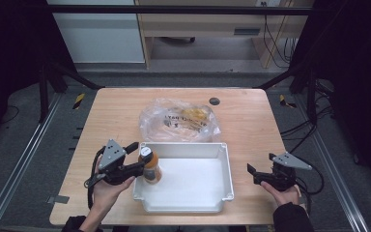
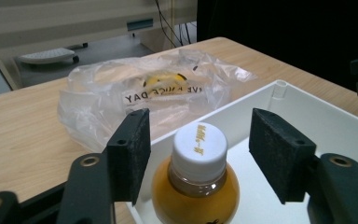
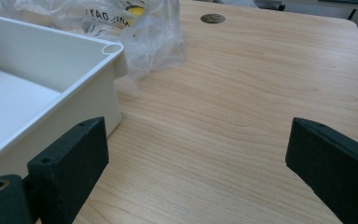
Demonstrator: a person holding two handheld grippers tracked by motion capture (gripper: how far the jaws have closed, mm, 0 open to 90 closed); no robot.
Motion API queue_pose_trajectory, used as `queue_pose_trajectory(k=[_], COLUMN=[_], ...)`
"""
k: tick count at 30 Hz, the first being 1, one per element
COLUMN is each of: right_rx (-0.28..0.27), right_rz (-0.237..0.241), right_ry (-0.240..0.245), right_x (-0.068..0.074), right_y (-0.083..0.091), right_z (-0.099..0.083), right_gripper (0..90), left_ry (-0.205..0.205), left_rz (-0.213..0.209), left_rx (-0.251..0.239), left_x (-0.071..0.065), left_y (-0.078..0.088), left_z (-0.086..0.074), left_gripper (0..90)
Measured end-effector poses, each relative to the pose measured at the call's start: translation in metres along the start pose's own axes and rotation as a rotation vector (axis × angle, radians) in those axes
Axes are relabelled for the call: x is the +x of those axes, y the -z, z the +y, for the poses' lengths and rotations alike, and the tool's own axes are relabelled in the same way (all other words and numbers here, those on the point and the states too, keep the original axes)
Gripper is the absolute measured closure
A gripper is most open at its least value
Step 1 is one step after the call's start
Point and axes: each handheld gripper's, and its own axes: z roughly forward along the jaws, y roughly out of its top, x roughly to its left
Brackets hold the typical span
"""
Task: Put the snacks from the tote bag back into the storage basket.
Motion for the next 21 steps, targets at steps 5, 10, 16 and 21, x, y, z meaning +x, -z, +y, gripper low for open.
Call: queue_pose_trajectory(k=[5,10,16,21], right_rx=[-0.003,-0.007,-0.013,-0.016], right_rz=[-0.002,-0.006,-0.007,-0.009], right_ry=[-0.005,-0.011,-0.017,-0.022], right_x=[-0.001,-0.001,-0.002,-0.003], right_y=[0.001,0.002,0.003,0.003], right_z=[0.0,0.0,0.0,-0.001], right_gripper=[5.8,5.4,5.4,5.3], left_ry=[0.022,0.037,0.05,0.065], left_rz=[0.01,0.03,0.071,0.11], left_rx=[-0.019,-0.016,0.003,0.023], left_x=[0.012,0.027,0.044,0.059], left_y=[0.008,0.014,0.02,0.021], left_z=[0.001,-0.004,-0.017,-0.032], left_gripper=[32.6,30.0,28.2,27.3])
